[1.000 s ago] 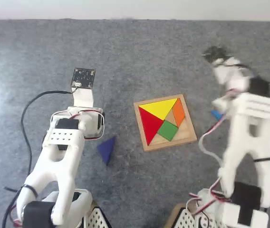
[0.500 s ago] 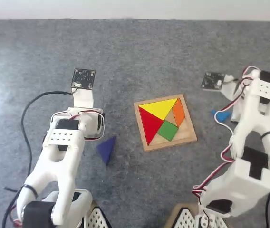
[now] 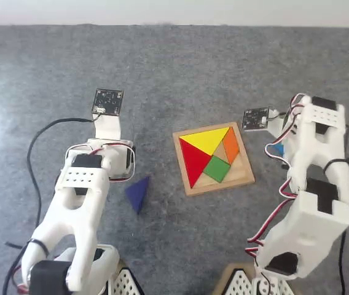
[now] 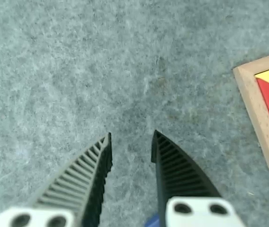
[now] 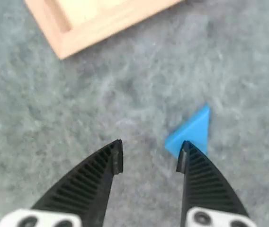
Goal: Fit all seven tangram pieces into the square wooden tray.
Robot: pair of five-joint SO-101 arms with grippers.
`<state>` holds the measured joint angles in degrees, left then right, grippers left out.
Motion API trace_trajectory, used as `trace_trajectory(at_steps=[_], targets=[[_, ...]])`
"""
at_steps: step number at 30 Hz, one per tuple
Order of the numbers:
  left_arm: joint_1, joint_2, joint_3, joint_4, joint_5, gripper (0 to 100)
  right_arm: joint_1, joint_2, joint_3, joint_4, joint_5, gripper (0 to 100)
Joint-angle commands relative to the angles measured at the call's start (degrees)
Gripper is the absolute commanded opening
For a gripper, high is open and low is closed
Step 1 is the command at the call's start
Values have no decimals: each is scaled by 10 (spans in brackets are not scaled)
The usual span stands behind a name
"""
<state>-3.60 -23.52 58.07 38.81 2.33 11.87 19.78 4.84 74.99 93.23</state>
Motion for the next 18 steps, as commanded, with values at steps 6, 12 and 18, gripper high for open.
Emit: trace_trajectory(at_steps=[6,12,18], targets=[[4,-16,-4,-13,-5,130,3,19,9,-51,-7,209],[3,-17,-4,-11,-5,130,2,37,8,-87,-47,209],[2,-17,-4,-11,-5,130,-3,59,7,-98,-54,208]])
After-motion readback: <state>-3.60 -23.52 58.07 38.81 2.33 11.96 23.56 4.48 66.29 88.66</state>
